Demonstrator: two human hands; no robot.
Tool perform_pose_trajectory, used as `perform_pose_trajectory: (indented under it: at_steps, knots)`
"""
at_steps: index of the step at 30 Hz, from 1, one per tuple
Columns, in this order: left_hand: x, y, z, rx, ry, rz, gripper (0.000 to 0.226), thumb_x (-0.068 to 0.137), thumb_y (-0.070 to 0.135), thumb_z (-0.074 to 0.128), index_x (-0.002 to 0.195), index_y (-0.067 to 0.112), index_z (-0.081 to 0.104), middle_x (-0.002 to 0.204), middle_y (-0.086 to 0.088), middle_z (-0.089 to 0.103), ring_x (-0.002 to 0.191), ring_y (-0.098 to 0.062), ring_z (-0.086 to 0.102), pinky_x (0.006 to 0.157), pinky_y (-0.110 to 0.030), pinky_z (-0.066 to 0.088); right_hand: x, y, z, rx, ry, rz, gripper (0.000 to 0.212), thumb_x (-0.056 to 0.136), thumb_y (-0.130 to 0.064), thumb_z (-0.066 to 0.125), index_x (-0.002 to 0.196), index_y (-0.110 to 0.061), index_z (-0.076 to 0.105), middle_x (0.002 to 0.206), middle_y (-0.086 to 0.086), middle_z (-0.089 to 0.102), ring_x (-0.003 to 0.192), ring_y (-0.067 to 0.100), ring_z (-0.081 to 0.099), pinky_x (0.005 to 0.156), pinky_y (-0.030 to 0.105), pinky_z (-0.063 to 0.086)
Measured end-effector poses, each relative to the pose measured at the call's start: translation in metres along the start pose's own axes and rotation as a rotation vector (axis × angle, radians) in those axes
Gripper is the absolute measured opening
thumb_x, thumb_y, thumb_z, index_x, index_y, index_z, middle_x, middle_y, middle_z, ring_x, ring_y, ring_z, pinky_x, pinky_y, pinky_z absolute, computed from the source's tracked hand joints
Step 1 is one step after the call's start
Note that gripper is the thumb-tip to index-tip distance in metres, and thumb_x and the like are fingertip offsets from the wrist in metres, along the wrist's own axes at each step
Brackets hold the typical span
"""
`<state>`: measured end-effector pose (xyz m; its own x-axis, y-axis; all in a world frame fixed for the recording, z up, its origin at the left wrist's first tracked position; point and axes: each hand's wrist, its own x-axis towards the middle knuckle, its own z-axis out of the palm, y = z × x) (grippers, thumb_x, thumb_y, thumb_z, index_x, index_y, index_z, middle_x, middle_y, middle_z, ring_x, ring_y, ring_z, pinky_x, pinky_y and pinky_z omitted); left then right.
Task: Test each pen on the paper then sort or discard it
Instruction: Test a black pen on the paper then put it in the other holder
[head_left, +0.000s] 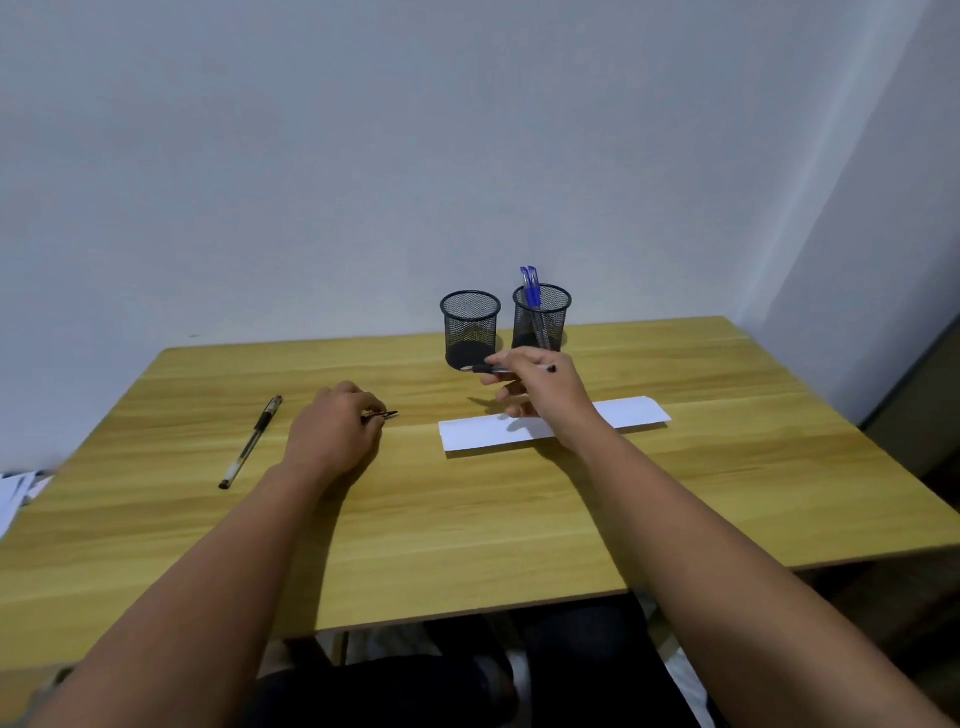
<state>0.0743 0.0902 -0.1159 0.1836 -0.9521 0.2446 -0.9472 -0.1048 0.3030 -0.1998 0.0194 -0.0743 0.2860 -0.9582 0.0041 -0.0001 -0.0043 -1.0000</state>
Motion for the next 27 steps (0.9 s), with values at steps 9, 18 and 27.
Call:
perform_pose_trajectory:
  at_steps: [9,18,27]
  knots:
    - [-0.004,0.024,-0.013,-0.331,0.126,0.088,0.019,0.093,0.022,0.067,0.111,0.029,0.072,0.103,0.011,0.07,0.092,-0.012,0.064,0.083,-0.038,0.055,-0.008,0.007,0.014,-0.059,-0.089,-0.063,0.018,0.094,-0.016,0.081,0.106,-0.003,0.081,0.096,0.014,0.082,0.068,0.011,0.069,0.058,0.024,0.058]
    - [-0.001,0.04,-0.024,-0.38,0.163,0.168,0.018,0.089,0.014,0.073,0.106,0.021,0.076,0.099,0.008,0.074,0.09,-0.011,0.068,0.081,-0.039,0.058,-0.011,-0.001,0.014,-0.079,-0.104,-0.087,0.018,0.095,-0.021,0.08,0.106,-0.006,0.082,0.094,0.007,0.084,0.069,0.007,0.068,0.061,0.023,0.057]
    - [0.001,0.057,-0.029,-0.752,0.056,-0.005,0.017,0.091,0.013,0.073,0.106,0.016,0.078,0.096,0.002,0.077,0.087,-0.002,0.071,0.08,-0.015,0.054,-0.013,-0.003,0.01,-0.049,-0.11,-0.064,0.02,0.095,-0.02,0.081,0.11,-0.008,0.082,0.099,0.009,0.083,0.07,0.008,0.068,0.059,0.02,0.055]
